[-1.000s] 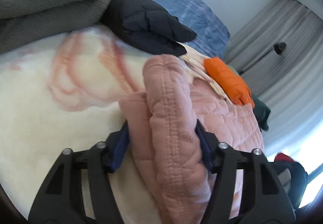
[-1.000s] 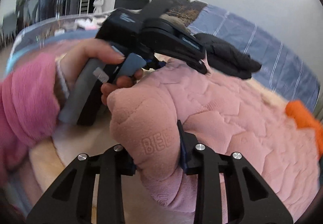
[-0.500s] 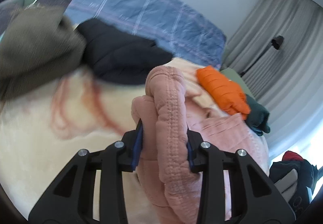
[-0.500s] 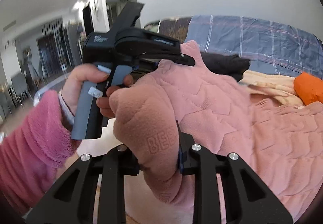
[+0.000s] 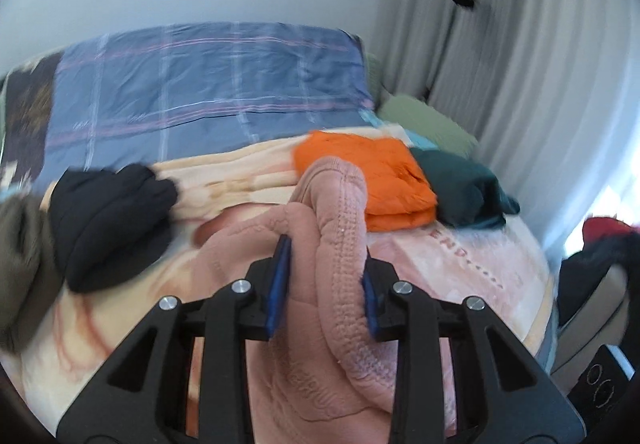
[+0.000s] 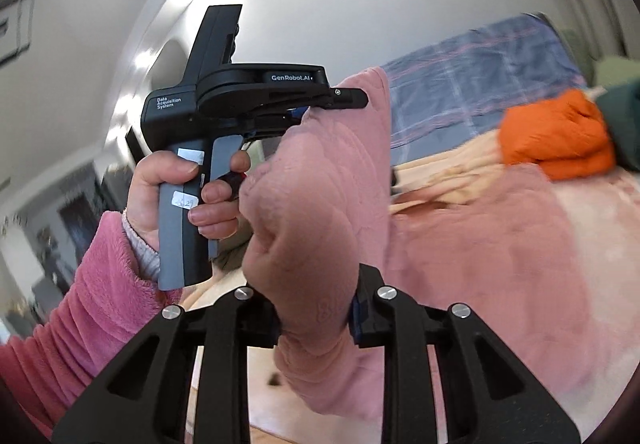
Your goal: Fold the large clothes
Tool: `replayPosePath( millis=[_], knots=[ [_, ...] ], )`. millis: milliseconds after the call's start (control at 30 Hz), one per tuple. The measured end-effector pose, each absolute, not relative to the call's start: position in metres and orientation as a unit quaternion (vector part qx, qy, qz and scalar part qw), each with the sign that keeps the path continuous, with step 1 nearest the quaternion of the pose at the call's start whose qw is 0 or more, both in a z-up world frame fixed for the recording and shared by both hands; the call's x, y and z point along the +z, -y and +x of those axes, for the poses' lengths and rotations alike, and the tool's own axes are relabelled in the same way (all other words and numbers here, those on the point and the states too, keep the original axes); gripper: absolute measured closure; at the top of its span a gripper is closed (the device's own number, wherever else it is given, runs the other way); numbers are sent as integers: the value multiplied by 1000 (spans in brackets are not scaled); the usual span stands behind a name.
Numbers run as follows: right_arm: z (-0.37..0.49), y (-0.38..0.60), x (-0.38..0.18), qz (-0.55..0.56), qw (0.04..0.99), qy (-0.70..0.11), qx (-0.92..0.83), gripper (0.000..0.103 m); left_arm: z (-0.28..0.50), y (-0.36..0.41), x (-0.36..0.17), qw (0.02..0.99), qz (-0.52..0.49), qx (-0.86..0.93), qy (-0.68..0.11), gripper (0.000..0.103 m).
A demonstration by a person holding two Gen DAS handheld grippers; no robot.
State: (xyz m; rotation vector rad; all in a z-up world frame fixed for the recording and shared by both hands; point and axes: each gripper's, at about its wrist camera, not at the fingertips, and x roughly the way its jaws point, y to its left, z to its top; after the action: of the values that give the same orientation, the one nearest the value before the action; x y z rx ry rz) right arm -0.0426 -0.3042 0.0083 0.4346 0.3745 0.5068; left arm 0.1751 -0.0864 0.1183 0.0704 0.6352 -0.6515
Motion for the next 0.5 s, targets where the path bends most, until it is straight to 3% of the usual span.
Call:
replayPosePath(
  millis=[167,300,433,500],
  knots=[
    [-50,368,-21,272,916,-205,212,78,171,185,95,879,119,-338,-316,70],
    [-45,399,-66,328,889,-262,181,78,177,250,39,856,184,-338,-346,68],
    [-45,415,-105,369,860,-304,179,78,188,276,-5,832,182,-356,-385,66],
    [-48,414,-106,361,863,-302,185,78,185,276,-5,828,168,-376,-381,59]
  ],
)
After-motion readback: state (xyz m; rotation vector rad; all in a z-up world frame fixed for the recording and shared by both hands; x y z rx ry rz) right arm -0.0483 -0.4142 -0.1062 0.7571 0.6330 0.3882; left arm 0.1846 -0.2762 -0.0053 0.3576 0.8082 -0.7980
